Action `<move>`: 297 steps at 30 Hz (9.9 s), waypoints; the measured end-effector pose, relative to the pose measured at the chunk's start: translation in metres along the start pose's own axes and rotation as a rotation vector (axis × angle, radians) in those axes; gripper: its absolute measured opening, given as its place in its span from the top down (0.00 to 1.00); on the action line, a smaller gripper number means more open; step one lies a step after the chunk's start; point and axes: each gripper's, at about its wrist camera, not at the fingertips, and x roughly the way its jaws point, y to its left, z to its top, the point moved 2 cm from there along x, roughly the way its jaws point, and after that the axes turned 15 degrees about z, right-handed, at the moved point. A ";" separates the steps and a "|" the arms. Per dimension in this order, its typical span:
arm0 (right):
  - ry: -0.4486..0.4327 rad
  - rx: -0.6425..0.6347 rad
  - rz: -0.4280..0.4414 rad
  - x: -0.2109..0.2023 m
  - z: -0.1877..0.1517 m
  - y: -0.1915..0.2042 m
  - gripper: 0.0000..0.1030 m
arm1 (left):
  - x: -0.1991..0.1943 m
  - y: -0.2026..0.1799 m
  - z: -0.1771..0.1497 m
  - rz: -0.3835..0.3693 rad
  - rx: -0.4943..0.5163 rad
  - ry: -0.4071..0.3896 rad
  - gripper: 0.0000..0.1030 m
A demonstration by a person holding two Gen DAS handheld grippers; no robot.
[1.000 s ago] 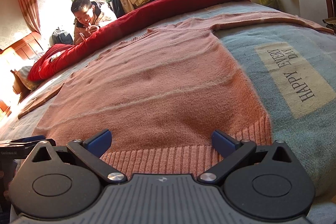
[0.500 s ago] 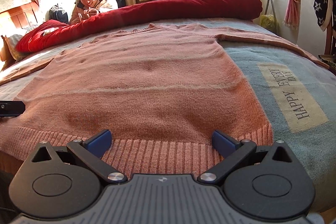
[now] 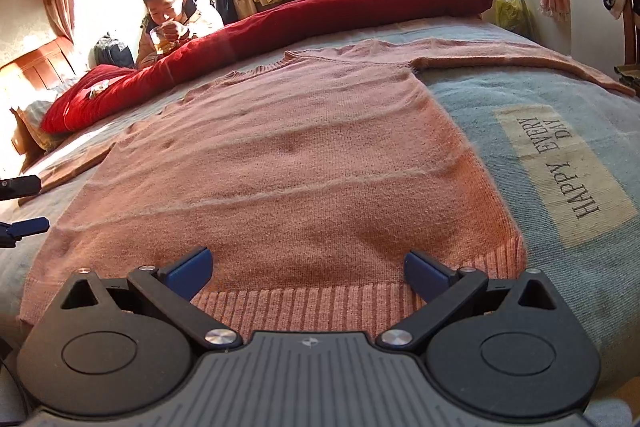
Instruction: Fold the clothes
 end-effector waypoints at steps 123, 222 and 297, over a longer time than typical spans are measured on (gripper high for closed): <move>0.025 0.036 0.246 0.039 0.049 -0.032 0.00 | 0.132 -0.147 0.273 0.163 -0.041 -0.220 0.93; -0.071 -0.049 0.099 0.018 0.062 0.002 0.00 | 0.180 -0.055 0.130 0.542 0.638 0.011 0.36; 0.052 -0.080 0.123 0.044 0.050 0.022 0.00 | 0.151 -0.111 0.155 0.156 0.472 -0.005 0.22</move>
